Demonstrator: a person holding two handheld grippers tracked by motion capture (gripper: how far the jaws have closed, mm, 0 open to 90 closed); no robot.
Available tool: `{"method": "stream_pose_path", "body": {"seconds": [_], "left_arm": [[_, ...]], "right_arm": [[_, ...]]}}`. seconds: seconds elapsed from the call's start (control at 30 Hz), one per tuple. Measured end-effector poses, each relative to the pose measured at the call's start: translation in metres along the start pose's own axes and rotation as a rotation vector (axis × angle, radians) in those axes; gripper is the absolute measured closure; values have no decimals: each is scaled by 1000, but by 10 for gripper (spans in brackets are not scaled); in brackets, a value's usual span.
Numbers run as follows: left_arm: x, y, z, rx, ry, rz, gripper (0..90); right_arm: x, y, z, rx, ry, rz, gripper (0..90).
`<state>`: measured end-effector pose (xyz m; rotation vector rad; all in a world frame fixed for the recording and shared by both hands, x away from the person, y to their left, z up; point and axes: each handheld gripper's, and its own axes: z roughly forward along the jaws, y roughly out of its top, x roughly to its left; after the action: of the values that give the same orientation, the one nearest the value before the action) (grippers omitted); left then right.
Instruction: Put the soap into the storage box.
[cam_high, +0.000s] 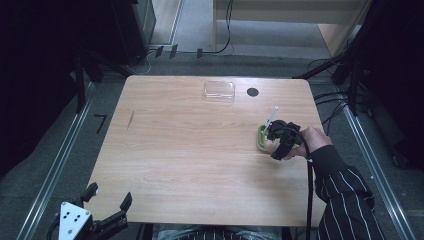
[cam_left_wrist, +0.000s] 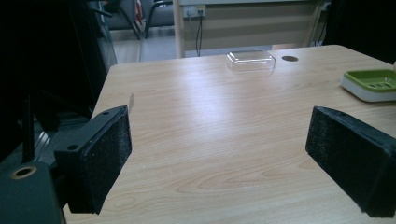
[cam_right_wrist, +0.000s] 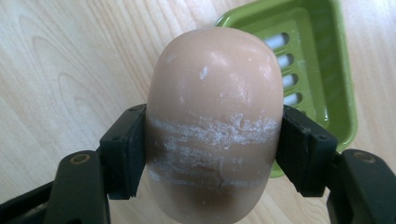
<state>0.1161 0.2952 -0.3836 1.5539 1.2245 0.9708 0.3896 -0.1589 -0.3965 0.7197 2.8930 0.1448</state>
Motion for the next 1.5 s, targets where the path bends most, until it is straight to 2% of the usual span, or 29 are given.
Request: {"method": "stream_pose_path", "body": {"seconds": [0.37, 0.43, 0.67, 0.83, 1.13, 1.5], "left_arm": [[0, 0, 0, 1, -1, -3, 72], [0, 0, 0, 1, -2, -2, 72], [0, 0, 0, 1, -2, -1, 72], [0, 0, 0, 1, 0, 0, 72], [1, -1, -5, 2, 13, -4, 72], [1, -3, -11, -1, 34, -8, 72]], "right_arm": [[-13, 6, 1, -10, -1, -20, 331], [-14, 7, 1, -11, -2, -12, 331], [-20, 13, 2, -12, -12, -36, 331], [-23, 14, 2, -16, -19, -33, 331], [-38, 14, 15, -1, -10, -34, 331], [-49, 13, 25, 2, -1, -31, 331]]}}
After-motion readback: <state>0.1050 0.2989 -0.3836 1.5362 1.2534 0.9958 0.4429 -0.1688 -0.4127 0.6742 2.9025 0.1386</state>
